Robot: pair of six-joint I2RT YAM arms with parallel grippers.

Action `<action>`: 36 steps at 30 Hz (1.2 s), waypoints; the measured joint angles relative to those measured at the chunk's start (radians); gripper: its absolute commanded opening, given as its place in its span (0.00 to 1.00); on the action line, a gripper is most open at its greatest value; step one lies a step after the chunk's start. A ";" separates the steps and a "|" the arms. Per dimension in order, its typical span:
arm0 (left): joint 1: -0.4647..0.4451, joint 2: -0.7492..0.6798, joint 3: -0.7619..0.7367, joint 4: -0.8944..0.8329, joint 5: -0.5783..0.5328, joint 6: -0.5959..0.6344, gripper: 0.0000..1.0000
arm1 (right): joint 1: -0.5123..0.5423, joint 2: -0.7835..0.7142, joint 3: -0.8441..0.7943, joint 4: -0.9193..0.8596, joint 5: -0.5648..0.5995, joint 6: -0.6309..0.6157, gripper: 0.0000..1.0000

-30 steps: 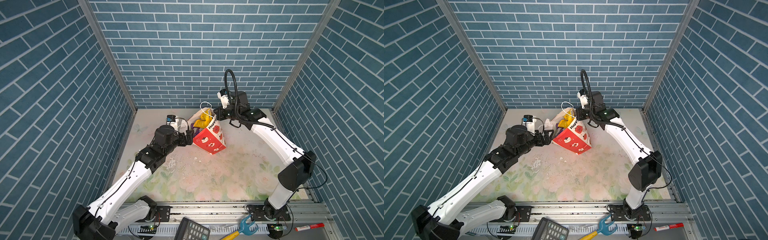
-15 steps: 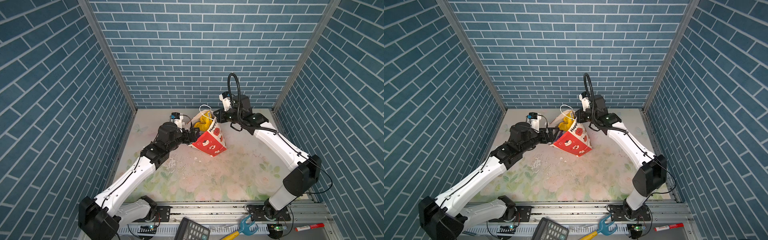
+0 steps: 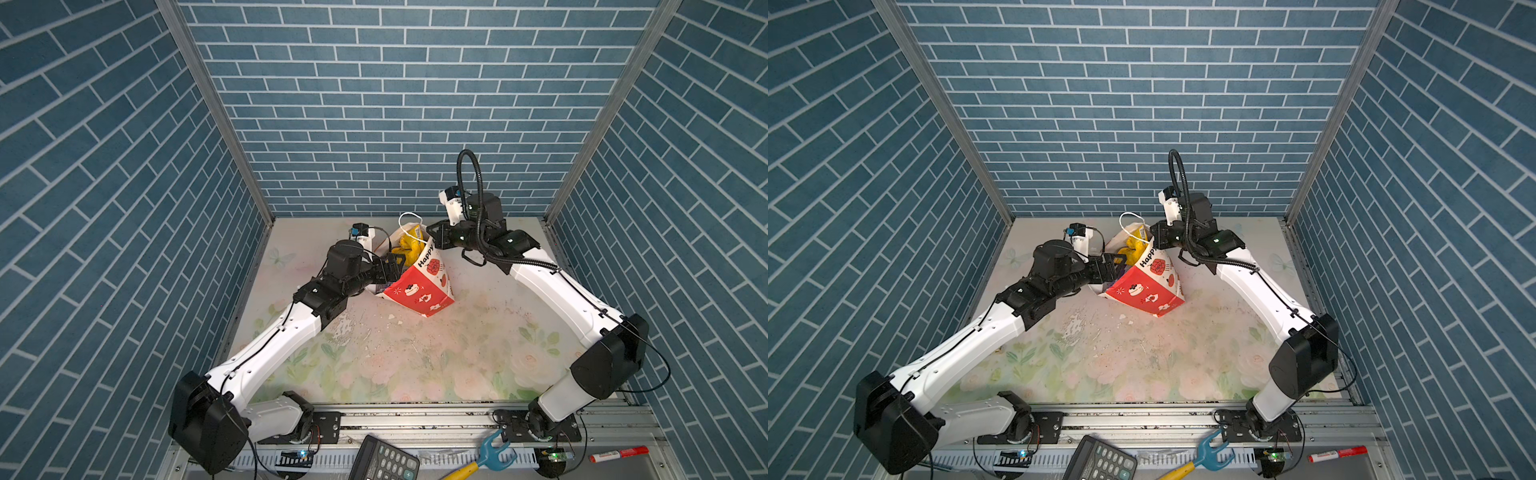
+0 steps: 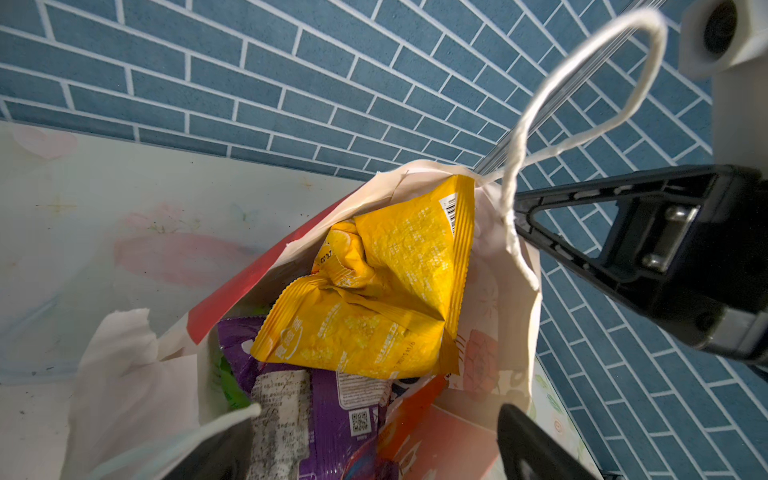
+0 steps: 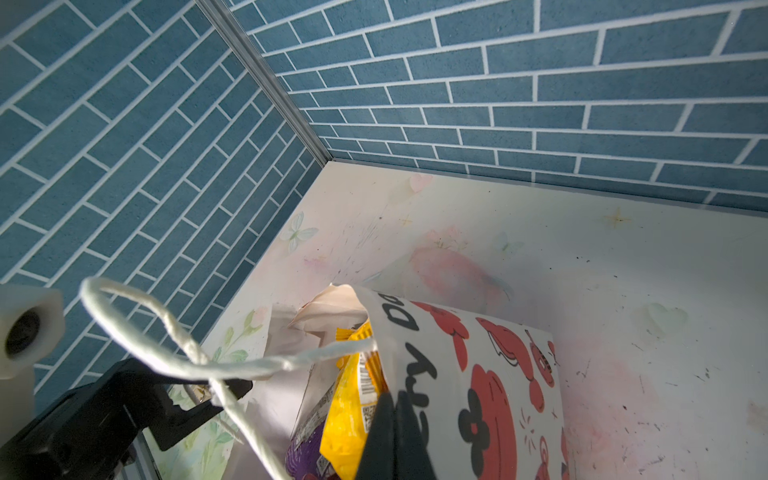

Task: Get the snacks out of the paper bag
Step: 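Reach the left gripper into the bag toward the yellow snack packet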

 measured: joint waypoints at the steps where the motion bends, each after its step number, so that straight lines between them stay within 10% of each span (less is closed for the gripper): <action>1: -0.004 0.000 0.008 -0.006 -0.001 0.003 0.90 | 0.000 0.000 0.000 0.000 0.000 0.000 0.00; 18: -0.087 -0.156 0.088 -0.072 -0.045 0.082 0.87 | 0.006 -0.013 -0.013 -0.002 0.010 0.000 0.00; 36: -0.091 0.034 0.089 -0.053 -0.011 0.067 0.71 | 0.006 -0.024 -0.026 0.004 0.011 0.001 0.00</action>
